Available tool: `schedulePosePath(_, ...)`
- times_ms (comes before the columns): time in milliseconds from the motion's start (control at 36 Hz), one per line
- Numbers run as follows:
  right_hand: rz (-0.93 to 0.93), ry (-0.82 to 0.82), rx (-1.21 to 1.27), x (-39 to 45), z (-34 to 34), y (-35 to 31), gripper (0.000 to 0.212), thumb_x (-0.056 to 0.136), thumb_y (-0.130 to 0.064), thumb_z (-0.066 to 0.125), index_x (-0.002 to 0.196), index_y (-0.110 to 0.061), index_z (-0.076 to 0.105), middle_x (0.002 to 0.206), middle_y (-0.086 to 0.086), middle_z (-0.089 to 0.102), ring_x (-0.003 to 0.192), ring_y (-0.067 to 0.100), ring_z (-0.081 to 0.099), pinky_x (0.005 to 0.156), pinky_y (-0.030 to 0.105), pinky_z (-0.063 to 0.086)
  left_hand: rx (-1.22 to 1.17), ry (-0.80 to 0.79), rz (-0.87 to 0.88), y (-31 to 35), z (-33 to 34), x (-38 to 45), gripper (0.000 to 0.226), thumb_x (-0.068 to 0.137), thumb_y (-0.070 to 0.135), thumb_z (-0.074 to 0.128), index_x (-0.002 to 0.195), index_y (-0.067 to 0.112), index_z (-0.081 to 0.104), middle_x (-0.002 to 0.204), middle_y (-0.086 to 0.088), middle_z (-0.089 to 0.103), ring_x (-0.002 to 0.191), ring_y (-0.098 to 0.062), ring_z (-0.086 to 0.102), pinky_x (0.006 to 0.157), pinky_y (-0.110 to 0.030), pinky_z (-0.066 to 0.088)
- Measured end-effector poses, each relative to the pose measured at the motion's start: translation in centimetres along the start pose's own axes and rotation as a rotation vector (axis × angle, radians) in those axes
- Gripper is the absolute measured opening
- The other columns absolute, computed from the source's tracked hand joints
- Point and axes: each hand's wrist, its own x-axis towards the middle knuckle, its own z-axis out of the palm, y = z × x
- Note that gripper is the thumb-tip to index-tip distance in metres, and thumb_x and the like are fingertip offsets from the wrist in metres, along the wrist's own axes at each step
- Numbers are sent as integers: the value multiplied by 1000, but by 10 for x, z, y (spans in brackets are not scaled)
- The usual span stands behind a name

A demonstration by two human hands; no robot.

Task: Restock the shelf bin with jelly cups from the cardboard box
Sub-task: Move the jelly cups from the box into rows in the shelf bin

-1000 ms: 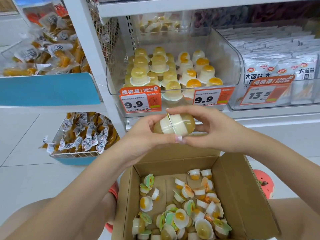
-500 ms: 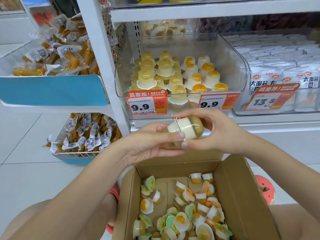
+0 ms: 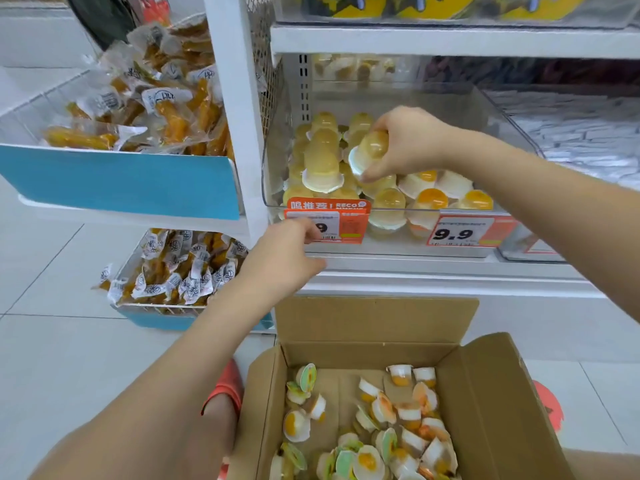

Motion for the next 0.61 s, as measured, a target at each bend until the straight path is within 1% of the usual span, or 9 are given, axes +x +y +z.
schedulePosePath(56,0,-16,-10,4,6,1,68,65,-44,81,114,-4,59,99,10,64,86,25,55,68,32,46,28,17,0,0,2,3,41,81,23,70,120,17,59,119,0,61,109,-17,56,94,-34,48)
schedulePosePath(139,0,-14,24,7,15,3,74,65,-41,82,125,-7,54,112,10,61,98,26,56,74,32,47,52,21,-4,0,4,4,41,80,23,70,119,19,58,118,0,60,107,-19,57,92,-39,49)
schedulePosePath(194,-9,-12,49,8,19,5,76,66,-38,82,130,-11,51,120,8,59,107,26,54,75,28,42,59,19,4,-2,5,4,42,79,22,70,119,19,57,118,0,59,107,-19,56,90,-40,50)
schedulePosePath(250,-27,1,82,8,22,7,74,67,-35,82,130,-16,50,125,4,56,115,23,51,79,25,37,66,12,19,-3,6,3,43,78,21,70,119,18,56,118,-2,58,106,-20,56,89,-41,50)
schedulePosePath(278,-29,5,107,7,23,8,73,66,-33,82,130,-18,49,124,2,55,114,21,50,79,24,36,75,10,28,-4,6,2,43,78,21,70,119,18,56,119,-2,57,106,-20,56,88,-41,50)
schedulePosePath(333,-23,-10,145,5,25,10,73,66,-31,83,129,-20,47,115,-2,51,104,17,49,77,25,37,91,10,45,-5,6,1,45,78,22,71,120,17,55,121,-3,56,107,-21,55,88,-41,50)
schedulePosePath(417,-29,-40,159,3,32,12,74,66,-27,83,127,-20,44,108,-1,50,95,18,49,72,28,39,101,1,55,-5,7,-1,48,78,20,72,123,17,53,125,-4,54,109,-21,53,89,-42,49)
schedulePosePath(556,-4,-11,198,2,37,19,78,63,-32,86,128,-19,45,119,2,54,105,19,53,81,30,46,114,-6,55,-5,8,0,51,78,19,71,125,18,51,126,-4,51,110,-21,53,89,-41,49)
schedulePosePath(611,-4,-10,186,1,39,21,78,64,-32,85,130,-18,45,123,4,55,104,18,52,81,30,45,126,-13,58,-6,8,0,52,78,19,71,126,18,50,127,-4,50,110,-21,52,89,-40,49)
